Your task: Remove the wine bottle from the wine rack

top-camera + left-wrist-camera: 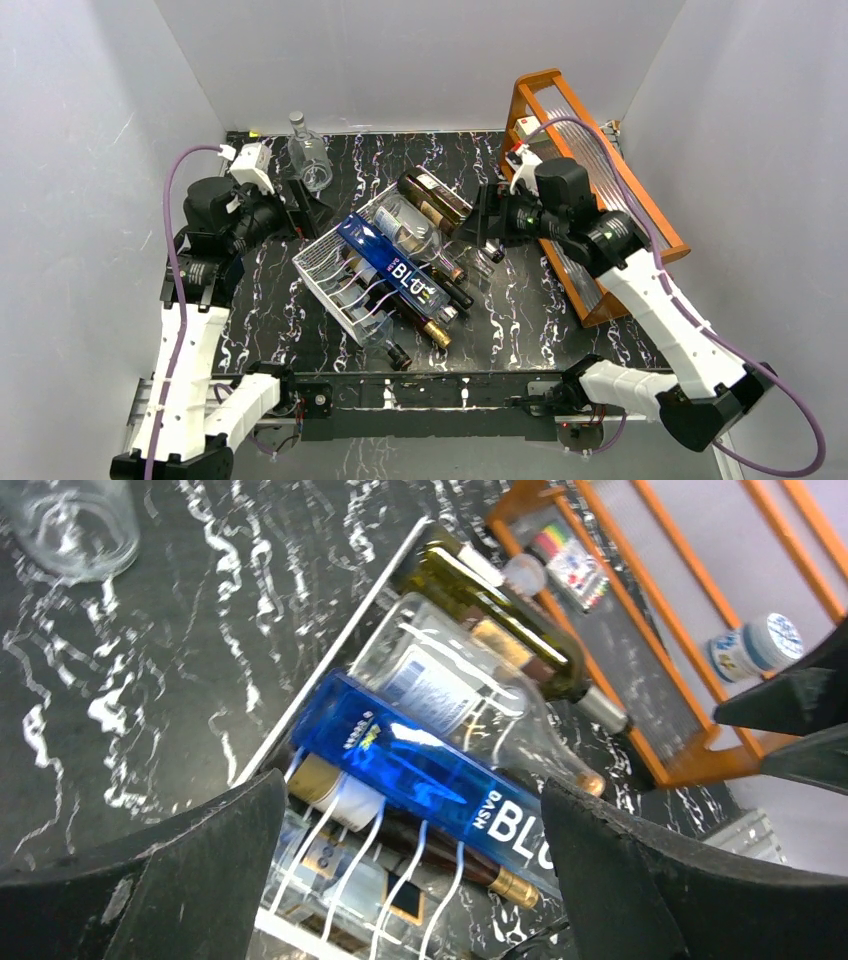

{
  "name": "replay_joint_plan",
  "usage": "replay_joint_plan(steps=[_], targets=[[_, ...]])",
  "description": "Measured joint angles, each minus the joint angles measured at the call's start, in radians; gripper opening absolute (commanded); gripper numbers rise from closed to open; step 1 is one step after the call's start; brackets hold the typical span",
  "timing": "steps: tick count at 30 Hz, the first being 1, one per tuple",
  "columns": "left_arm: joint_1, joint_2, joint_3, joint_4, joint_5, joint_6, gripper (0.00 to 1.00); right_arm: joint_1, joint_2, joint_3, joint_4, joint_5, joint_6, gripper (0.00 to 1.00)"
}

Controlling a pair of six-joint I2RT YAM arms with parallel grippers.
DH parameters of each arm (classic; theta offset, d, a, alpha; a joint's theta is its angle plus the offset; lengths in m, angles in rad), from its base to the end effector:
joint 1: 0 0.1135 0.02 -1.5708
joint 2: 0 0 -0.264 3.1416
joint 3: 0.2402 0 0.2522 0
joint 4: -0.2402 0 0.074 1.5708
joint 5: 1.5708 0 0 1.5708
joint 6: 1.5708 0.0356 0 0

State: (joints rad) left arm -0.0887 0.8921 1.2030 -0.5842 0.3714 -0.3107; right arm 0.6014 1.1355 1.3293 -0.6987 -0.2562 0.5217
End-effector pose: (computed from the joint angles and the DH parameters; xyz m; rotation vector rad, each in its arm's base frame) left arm 0.1705 -0.0281 0.4221 0.0570 1.8693 -0.6194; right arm 0.1865 0.1389 0.4065 -0.2539 2.1855 0.9283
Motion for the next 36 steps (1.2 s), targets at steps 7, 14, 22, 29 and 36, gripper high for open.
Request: replay_joint_plan(steps=[7, 14, 22, 29, 36], targets=[[-0.061, 0.040, 0.038, 0.038, -0.016, 0.030, 0.98, 0.000, -0.162, -0.134, 0.020, 0.030, -0.055, 0.98], [-0.147, 0.047, 0.059, 0.026, -0.088, 0.116, 0.98, 0.002, -0.112, -0.135, 0.024, -0.066, -0.089, 0.98], [-0.157, 0.019, 0.068, 0.030, 0.011, 0.168, 0.98, 0.115, -0.103, -0.241, 0.041, -0.106, -0.051, 0.98], [-0.163, 0.016, 0.064, 0.030, 0.067, 0.183, 0.98, 0.312, -0.084, -0.303, 0.027, -0.019, -0.024, 0.98], [-0.165, 0.023, 0.064, 0.029, 0.097, 0.188, 0.98, 0.341, -0.100, -0.396, 0.042, 0.045, 0.001, 0.89]])
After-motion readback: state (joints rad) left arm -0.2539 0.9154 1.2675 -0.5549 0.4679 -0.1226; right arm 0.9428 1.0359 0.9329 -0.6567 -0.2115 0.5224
